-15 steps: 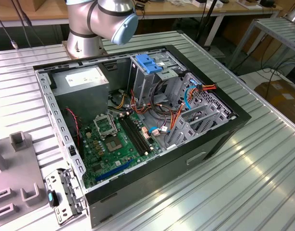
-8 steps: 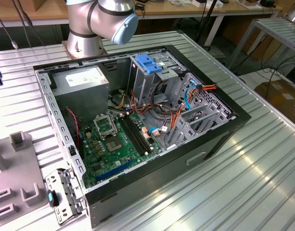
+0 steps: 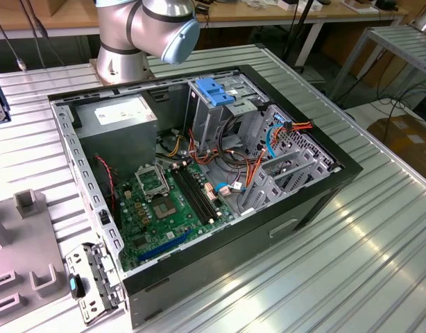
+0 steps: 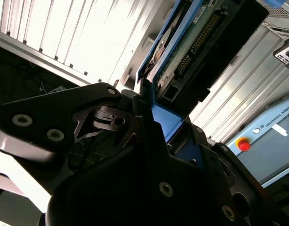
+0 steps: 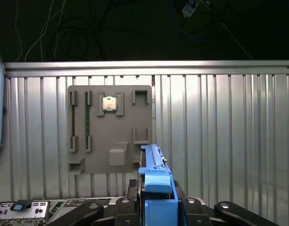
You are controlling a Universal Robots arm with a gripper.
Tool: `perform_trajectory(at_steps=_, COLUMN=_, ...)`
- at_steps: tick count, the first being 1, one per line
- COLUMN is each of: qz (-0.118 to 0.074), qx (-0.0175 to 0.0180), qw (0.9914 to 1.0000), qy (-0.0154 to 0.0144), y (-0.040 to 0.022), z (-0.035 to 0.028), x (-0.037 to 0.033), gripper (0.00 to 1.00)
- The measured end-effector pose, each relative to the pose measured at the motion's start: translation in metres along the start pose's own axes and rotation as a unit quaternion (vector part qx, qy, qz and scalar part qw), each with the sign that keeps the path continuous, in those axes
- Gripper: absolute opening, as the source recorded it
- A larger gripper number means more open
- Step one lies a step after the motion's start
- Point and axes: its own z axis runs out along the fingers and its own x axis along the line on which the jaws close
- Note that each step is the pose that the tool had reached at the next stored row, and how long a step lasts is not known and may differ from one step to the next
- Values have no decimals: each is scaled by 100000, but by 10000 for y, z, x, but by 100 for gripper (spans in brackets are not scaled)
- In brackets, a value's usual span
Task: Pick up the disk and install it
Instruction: 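Pick up the disk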
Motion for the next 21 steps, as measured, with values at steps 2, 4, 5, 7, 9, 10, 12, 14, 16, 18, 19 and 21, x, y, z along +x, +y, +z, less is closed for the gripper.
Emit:
perform_trajectory(at_steps=2, qz=1, qx=-2, qw=100000, qy=2, y=-16, z=0, x=0, gripper=37)
perform_trajectory(at_steps=4, qz=2, qx=-2, qw=100000, qy=2, y=-39, z=0, x=-1, gripper=37)
perform_trajectory(at_steps=5, qz=2, qx=-1, qw=100000, qy=1, y=-46, z=0, x=-1, gripper=37)
perform_trajectory(at_steps=7, qz=2, qx=-5, qw=100000, qy=4, y=-65, z=0, x=-2, gripper=37)
perform_trajectory(at_steps=9, qz=0, qx=-4, qw=100000, qy=4, y=-88, z=0, x=-2, gripper=37)
perform_trajectory(at_steps=10, qz=0, qx=0, qw=100000, qy=2, y=-95, z=0, x=-3, gripper=37)
perform_trajectory(at_steps=12, qz=0, qx=-3, qw=100000, qy=1, y=-114, z=0, x=-3, gripper=37)
perform_trajectory(at_steps=14, qz=1, qx=-1, qw=100000, qy=2, y=-135, z=0, x=-4, gripper=37)
perform_trajectory(at_steps=16, qz=1, qx=-3, qw=100000, qy=2, y=-156, z=0, x=-4, gripper=37)
perform_trajectory(at_steps=18, qz=1, qx=-8, qw=100000, qy=5, y=-176, z=0, x=-5, gripper=37)
perform_trajectory(at_steps=19, qz=4, qx=-6, qw=100000, qy=5, y=-188, z=0, x=-5, gripper=37)
perform_trajectory(at_steps=21, qz=1, qx=-5, qw=100000, qy=4, y=-220, z=0, x=-6, gripper=37)
